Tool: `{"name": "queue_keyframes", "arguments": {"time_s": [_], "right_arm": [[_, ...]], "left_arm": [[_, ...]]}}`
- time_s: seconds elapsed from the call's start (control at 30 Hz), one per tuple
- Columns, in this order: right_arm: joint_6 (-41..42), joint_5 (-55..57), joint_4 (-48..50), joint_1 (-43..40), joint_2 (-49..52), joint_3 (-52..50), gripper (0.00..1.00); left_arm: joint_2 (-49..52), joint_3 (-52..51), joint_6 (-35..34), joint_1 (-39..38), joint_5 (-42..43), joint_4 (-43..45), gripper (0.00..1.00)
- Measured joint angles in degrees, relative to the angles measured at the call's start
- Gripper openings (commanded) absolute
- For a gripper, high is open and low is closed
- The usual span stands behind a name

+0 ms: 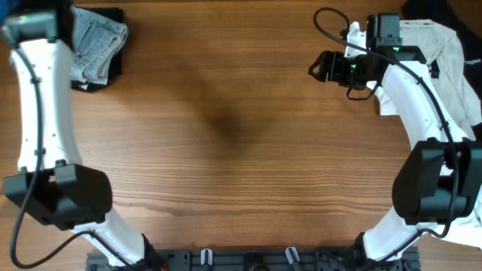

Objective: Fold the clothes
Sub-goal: 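Carry the bundle left and place it on the jeans stack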

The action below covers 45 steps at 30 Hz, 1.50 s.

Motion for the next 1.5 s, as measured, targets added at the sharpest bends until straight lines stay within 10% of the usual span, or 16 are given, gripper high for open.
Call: {"name": "queue_keyframes", "arguments": {"time_s": [0.53,0.83,0.97,1.03,1.27,1.5], "right_arm": [[0.0,0.02,0.94,0.85,0.0,0.0,0.84],[0.0,0.02,1.29,1.03,0.0,0.0,0.84],[0.02,0.02,1.6,1.36,0.0,0.0,0.84],[0.0,0.02,1.95,1.36,0.0,0.0,0.84],[0.0,0.02,2.12,1.36,0.0,0.0,0.84],[0.0,0.02,2.14,1.51,0.0,0.0,0.84]], "left_arm": [[17.64,0.04,5.2,7.48,7.02,14.4,0.04],[17.64,0.17,7.8,9.42,4.31,-3.58,0.06],[17.62,0.72,7.8,8.24,5.6,-15.47,0.31],[17.62,0.72,3.52,5.68,9.18,-22.53,1.0],[17.62,0.81,-18.49,-3.54,25.53,-27.76,1.0],[11.17,1.25,-46.1,0.81,23.65,-24.28,1.0]]}}
